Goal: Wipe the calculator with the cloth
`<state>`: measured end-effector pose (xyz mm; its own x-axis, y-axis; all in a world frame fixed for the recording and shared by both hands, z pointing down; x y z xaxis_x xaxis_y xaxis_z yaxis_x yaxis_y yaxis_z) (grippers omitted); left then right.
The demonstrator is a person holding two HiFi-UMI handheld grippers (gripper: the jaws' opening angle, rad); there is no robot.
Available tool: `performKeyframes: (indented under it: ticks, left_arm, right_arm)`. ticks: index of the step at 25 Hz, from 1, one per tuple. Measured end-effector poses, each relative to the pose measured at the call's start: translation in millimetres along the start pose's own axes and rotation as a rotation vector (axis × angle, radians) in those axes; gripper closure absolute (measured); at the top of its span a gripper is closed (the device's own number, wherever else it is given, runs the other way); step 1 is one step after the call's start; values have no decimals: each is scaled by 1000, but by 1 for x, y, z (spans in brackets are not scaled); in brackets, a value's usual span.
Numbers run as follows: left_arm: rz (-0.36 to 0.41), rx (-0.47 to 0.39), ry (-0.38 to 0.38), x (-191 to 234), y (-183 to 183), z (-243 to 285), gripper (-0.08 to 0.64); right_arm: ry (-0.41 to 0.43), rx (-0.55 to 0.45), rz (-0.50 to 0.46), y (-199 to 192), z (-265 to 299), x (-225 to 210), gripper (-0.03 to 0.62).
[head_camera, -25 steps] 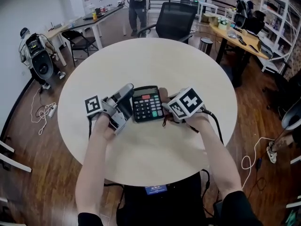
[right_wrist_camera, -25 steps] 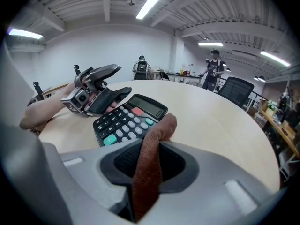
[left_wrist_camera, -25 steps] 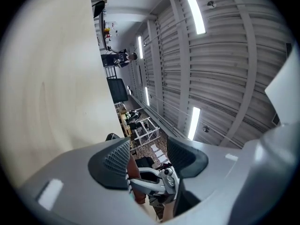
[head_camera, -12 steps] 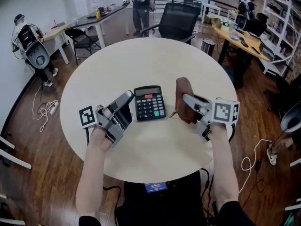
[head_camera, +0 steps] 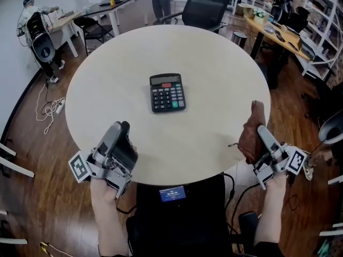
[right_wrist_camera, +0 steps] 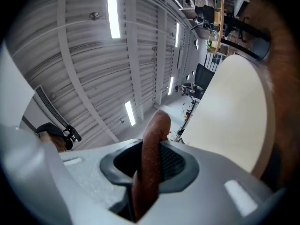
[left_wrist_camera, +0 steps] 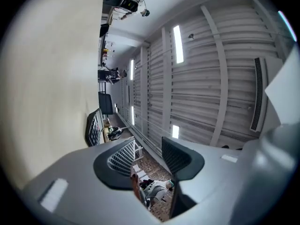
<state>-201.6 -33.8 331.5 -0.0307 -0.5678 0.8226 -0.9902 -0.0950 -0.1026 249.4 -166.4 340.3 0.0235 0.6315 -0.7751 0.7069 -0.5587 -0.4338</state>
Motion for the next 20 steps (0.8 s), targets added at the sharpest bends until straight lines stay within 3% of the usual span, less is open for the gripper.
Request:
performKeyframes:
  ticks: [6,13,20]
  left_arm:
    - [60,-91,36,-8,12,-21,405]
    - [95,-64,59,-8,-8,-27,416]
    - [113,-41,86,-2,-8,-27,419]
  right_arm:
    - [25,-134,0,8,-25,0,495]
    - [57,-38,-60,-29,-13,16,495]
    - [52,-24,-61,-44,-4,17,495]
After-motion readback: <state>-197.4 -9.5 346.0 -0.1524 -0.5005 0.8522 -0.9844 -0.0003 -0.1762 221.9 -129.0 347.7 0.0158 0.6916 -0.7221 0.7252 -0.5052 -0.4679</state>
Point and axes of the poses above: the fingertips, and each gripper's own axes: z forward along the fingers, x to its left, y out of its top, the point moved 7 cm from there along -z, backward along the fingers, and after that the axes turned 13 degrees about -x, right-handed, at the moved point
